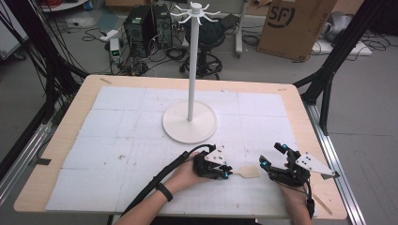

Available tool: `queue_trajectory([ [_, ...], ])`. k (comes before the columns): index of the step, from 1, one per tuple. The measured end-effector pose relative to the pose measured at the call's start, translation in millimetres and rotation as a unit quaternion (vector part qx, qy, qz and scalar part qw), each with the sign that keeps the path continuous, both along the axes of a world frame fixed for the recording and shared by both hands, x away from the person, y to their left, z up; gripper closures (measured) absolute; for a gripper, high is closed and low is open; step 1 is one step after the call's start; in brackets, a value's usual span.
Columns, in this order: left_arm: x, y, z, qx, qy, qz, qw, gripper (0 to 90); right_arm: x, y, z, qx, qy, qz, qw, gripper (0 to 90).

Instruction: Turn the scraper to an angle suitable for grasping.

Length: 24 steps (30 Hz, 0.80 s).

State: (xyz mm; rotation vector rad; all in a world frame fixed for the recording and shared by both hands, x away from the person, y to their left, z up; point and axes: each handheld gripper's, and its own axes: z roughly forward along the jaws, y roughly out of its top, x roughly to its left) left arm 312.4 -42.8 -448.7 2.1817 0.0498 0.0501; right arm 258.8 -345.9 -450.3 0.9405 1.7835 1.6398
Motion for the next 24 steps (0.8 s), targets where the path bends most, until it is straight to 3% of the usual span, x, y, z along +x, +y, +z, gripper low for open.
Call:
queue_trajectory([
  [4,0.0,0.4,0.4,-0.002,-0.001,0.005,1.0000,79.3,0.0,-0.1,0.0,0.001,0.000,-0.001,1.0000,17.0],
  [5,0.3,1.0,0.7,-0.006,0.003,0.007,1.0000,70.1,0.0,0.0,-0.1,0.000,0.000,0.000,1.0000,17.0],
  [6,1.1,1.9,1.5,-0.010,0.012,0.007,0.9999,70.1,0.0,0.0,-0.1,0.000,0.000,0.000,1.0000,17.0],
  [7,1.3,3.3,3.4,-0.019,0.018,0.011,0.9996,59.4,0.1,0.0,-0.1,-0.001,-0.001,0.000,1.0000,17.0],
  [11,-0.9,11.9,13.7,-0.046,0.011,0.027,0.9985,43.0,0.2,-0.2,0.0,0.000,0.001,0.001,1.0000,17.0],
  [13,-4.0,22.5,20.3,-0.064,-0.002,0.041,0.9971,35.5,-0.2,0.2,0.0,0.000,0.004,0.003,1.0000,17.0],
  [16,-6.7,48.2,28.8,-0.096,-0.010,0.070,0.9929,26.2,0.2,0.7,0.1,-0.003,0.002,0.003,1.0000,17.0],
  [19,-9.5,84.1,35.1,-0.125,-0.021,0.103,0.9865,23.2,0.1,1.5,0.3,-0.008,0.002,0.006,1.0000,17.0],
  [22,-13.5,127.4,38.4,-0.157,-0.032,0.143,0.9767,19.3,1.4,3.2,0.8,-0.017,0.004,0.008,0.9998,17.0],
  [24,-17.0,161.1,37.7,-0.176,-0.036,0.175,0.9681,16.8,2.4,3.7,1.0,-0.019,0.008,0.010,0.9997,17.0],
])
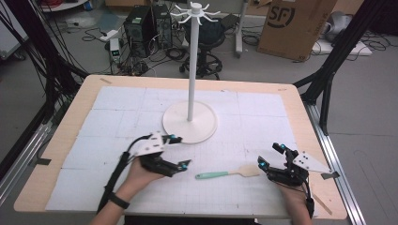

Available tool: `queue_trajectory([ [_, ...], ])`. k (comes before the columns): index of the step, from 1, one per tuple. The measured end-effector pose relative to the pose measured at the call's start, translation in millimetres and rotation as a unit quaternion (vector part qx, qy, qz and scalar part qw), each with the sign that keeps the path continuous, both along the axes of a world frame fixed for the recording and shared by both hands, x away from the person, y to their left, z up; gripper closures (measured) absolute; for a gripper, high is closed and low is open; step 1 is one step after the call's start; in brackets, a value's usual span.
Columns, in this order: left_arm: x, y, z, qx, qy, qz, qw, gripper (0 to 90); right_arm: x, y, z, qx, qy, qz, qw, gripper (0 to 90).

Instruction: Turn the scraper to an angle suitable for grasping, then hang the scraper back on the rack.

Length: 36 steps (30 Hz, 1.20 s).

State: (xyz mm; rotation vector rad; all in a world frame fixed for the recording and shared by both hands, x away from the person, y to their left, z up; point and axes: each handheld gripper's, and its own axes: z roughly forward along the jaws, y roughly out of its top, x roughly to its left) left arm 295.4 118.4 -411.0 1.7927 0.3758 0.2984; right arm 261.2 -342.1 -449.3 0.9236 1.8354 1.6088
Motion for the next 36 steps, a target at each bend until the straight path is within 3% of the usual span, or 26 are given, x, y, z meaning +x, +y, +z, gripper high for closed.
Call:
queue_trajectory([
  [3,-5.6,38.1,-3.8,-0.016,-0.003,0.041,0.9990,15.8,0.7,0.3,0.2,-0.001,0.005,0.001,1.0000,17.0],
  [7,-15.0,86.4,-13.7,-0.031,-0.011,0.096,0.9948,14.4,2.3,0.4,0.5,-0.004,0.011,0.004,0.9999,17.0],
  [13,-27.9,132.6,-30.0,-0.048,-0.018,0.146,0.9879,14.1,2.3,1.0,0.7,-0.007,0.012,0.012,0.9998,17.0],
  [19,-29.7,158.1,-37.0,-0.068,-0.014,0.166,0.9837,14.0,2.1,1.5,0.7,-0.010,0.011,0.016,0.9998,17.0],
  [22,-30.6,166.2,-39.0,-0.065,-0.014,0.175,0.9822,14.0,2.1,1.7,0.6,-0.012,0.009,0.017,0.9997,17.0],
  [25,-30.1,171.8,-40.1,-0.093,-0.006,0.181,0.9791,14.0,2.1,1.8,0.6,-0.013,0.007,0.017,0.9997,16.9],
  [32,-30.7,171.5,-40.2,-0.092,-0.008,0.180,0.9794,14.2,1.8,2.4,0.8,-0.014,0.008,0.023,0.9996,16.9],
  [36,-30.4,172.3,-40.3,-0.093,-0.008,0.179,0.9795,14.2,3.6,3.6,4.4,-0.011,0.013,0.045,0.9988,17.0],
])
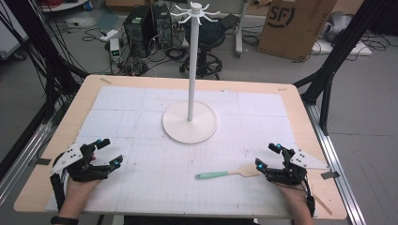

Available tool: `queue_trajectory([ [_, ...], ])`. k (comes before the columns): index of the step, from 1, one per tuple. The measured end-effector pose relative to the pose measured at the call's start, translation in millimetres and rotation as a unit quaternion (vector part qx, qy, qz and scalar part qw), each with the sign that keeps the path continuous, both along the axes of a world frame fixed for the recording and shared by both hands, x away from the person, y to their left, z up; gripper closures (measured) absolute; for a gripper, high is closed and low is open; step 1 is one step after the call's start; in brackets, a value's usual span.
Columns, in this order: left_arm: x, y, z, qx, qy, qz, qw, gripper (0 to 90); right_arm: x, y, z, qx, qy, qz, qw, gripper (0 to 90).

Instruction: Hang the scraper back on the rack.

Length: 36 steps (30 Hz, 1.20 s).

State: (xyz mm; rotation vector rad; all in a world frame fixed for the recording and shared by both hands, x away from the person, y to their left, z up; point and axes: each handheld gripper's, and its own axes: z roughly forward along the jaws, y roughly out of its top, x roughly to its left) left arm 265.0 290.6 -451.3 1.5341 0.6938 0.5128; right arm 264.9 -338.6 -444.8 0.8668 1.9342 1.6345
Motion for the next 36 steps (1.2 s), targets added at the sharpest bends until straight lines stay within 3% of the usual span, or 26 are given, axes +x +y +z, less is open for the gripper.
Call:
queue_trajectory([
  [11,-1.8,-2.5,0.0,0.010,-0.007,0.003,0.9999,12.5,9.9,3.8,18.9,-0.004,-0.005,0.073,0.9973,17.1],
  [15,-2.4,-2.7,-0.2,0.009,-0.009,0.006,0.9999,11.6,16.4,12.9,23.4,-0.025,0.007,0.115,0.9931,17.1],
  [18,-2.2,-2.4,-0.2,0.009,-0.008,0.007,0.9999,11.6,18.3,17.2,23.8,-0.031,0.013,0.131,0.9908,17.2],
  [20,-2.1,-2.3,-0.3,0.009,-0.007,0.008,0.9999,11.6,21.1,24.3,21.0,-0.047,0.026,0.154,0.9866,17.2],
  [21,-2.0,-2.2,-0.2,0.009,-0.008,0.008,0.9999,11.6,21.1,24.3,21.0,-0.047,0.026,0.154,0.9866,17.2],
  [24,-2.1,-2.6,-0.2,0.009,-0.007,0.008,0.9999,11.6,22.4,30.6,17.1,-0.062,0.037,0.174,0.9820,18.3],
  [31,-1.9,-2.7,-0.2,0.010,-0.006,0.009,0.9999,11.6,23.9,47.0,11.6,-0.106,0.057,0.221,0.9678,27.6],
  [32,-1.9,-2.7,-0.2,0.010,-0.006,0.009,0.9999,11.6,24.5,49.0,11.1,-0.114,0.060,0.227,0.9654,30.2],
  [33,-1.9,-2.7,-0.2,0.010,-0.006,0.009,0.9999,11.6,26.1,53.2,9.6,-0.128,0.062,0.238,0.9608,34.7],
  [34,-1.9,-2.7,-0.2,0.010,-0.006,0.009,0.9999,11.6,26.1,53.2,9.6,-0.128,0.062,0.238,0.9608,34.7],
  [36,-1.9,-2.8,-0.2,0.010,-0.006,0.009,0.9999,11.6,27.7,57.1,7.6,-0.140,0.068,0.244,0.9572,37.4],
])
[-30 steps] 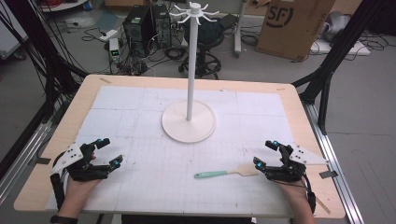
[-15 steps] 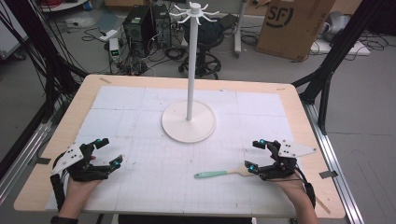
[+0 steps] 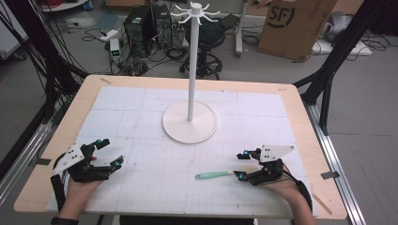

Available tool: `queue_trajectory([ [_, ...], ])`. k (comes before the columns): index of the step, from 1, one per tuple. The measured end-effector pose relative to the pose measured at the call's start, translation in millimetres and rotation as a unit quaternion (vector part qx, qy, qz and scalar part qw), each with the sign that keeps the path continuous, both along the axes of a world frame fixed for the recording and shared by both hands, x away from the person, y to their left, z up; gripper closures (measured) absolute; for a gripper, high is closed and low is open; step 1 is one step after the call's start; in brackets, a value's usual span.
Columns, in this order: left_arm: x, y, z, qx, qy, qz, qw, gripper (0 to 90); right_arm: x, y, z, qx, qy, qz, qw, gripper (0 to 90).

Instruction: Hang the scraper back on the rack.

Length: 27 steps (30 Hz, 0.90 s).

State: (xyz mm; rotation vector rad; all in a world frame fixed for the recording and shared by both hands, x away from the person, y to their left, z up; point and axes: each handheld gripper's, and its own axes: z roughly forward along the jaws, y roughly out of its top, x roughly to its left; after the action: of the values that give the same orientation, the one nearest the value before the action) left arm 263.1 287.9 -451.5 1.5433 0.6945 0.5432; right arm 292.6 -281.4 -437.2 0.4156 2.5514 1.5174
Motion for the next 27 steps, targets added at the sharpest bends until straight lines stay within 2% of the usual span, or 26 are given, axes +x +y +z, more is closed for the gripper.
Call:
queue_trajectory([
  [1,0.0,0.1,0.0,0.001,0.000,0.000,1.0000,11.6,1.2,2.1,-1.4,-0.010,0.006,0.007,0.9999,42.6],
  [11,0.1,0.0,0.0,0.002,-0.001,-0.002,1.0000,11.6,4.5,11.6,-8.0,-0.052,0.014,0.024,0.9983,49.3],
  [15,0.0,0.0,0.0,0.002,-0.001,-0.002,1.0000,11.6,6.7,16.3,-10.0,-0.070,0.020,0.039,0.9966,57.5],
  [20,0.1,-0.1,0.0,0.001,0.000,-0.001,1.0000,11.7,7.6,18.0,-12.8,-0.085,0.027,0.040,0.9952,61.5],
  [22,0.1,-0.1,-0.1,0.001,0.000,-0.001,1.0000,11.7,7.9,19.2,-13.3,-0.096,0.022,0.046,0.9941,66.8],
  [27,0.2,-0.1,0.0,0.002,0.000,0.000,1.0000,11.7,7.8,20.7,-13.0,-0.100,0.021,0.056,0.9932,72.4],
])
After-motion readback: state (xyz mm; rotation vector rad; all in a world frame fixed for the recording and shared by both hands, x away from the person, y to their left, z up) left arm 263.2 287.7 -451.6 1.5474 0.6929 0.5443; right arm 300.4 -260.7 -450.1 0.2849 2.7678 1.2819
